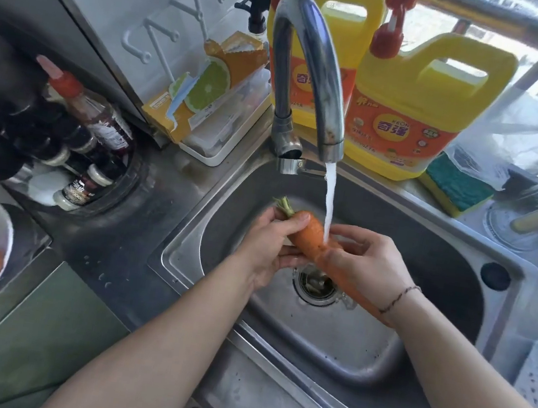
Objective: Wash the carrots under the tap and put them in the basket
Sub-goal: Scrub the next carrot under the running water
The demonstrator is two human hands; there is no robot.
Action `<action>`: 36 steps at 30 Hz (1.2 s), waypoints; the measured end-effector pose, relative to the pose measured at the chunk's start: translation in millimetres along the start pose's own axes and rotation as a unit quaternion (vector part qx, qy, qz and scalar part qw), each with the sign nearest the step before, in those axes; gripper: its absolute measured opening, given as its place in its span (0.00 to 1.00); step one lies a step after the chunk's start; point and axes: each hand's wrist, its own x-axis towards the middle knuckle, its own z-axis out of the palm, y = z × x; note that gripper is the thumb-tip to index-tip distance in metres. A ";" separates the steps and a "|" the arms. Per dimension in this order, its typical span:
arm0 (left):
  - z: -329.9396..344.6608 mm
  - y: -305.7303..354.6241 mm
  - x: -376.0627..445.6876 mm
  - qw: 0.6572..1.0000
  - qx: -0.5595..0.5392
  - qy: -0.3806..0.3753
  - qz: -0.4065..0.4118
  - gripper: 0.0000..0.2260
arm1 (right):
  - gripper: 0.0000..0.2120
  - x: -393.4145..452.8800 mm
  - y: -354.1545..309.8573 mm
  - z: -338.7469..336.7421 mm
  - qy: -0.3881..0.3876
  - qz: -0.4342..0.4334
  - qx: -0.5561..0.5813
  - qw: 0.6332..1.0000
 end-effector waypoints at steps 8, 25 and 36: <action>-2.9 14.1 2.1 1.000 0.021 -0.009 -0.009 0.08 | 0.06 6.8 -9.4 15.1 0.099 0.003 -0.078 0.992; -12.1 1.4 16.7 0.998 0.018 -0.064 0.023 0.10 | 0.09 7.1 6.1 5.1 0.040 -0.019 0.006 0.999; -14.4 2.7 18.0 0.995 0.011 -0.058 0.080 0.08 | 0.12 6.7 17.1 -5.3 -0.027 0.002 0.045 0.999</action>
